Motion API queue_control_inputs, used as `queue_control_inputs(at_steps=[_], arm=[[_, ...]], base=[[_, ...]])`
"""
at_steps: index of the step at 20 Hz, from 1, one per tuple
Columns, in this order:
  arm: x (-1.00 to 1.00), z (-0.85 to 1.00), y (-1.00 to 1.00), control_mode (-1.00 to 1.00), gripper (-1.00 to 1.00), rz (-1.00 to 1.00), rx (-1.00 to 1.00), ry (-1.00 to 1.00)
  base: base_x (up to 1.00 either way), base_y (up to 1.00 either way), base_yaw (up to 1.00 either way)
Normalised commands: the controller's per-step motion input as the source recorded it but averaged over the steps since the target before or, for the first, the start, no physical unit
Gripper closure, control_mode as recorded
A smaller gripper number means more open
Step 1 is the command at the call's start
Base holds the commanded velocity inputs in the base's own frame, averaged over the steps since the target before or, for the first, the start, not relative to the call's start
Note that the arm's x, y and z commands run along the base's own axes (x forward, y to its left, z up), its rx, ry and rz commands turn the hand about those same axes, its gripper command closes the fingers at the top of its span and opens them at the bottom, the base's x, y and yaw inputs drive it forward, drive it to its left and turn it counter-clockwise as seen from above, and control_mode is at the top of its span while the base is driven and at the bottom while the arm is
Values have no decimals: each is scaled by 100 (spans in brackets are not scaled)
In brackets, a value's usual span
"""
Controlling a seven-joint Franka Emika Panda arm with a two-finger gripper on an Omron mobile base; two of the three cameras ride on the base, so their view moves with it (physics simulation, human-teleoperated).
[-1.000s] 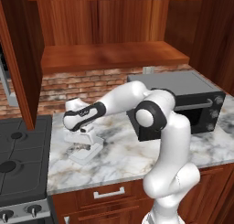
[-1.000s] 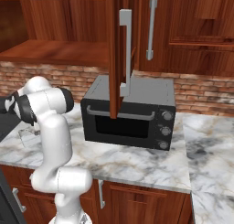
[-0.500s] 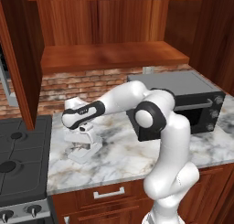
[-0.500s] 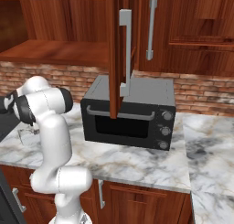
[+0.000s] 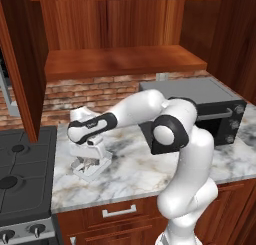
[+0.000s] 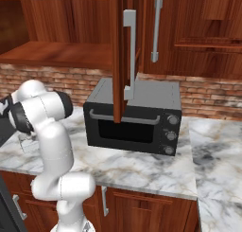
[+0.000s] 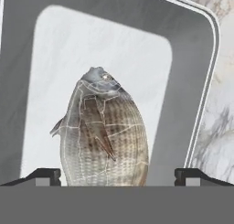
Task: Retrieve the tupperware from the cabinet, then place the raw meat into the tupperware to avoid contamination.
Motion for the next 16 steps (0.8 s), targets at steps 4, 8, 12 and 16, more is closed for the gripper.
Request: queue_control_inputs(at_steps=[4, 8, 12, 16], arm=[[-18, 10, -8, -100, -100, 0, 6, -10], [-17, 9, -13, -100, -100, 0, 5, -12], [-15, 21, -15, -100, -100, 0, 6, -11], [-8, 53, -15, -100, -100, 0, 5, -5]], base=[[0, 0, 0], [0, 0, 0], [0, 0, 0], [0, 0, 0]])
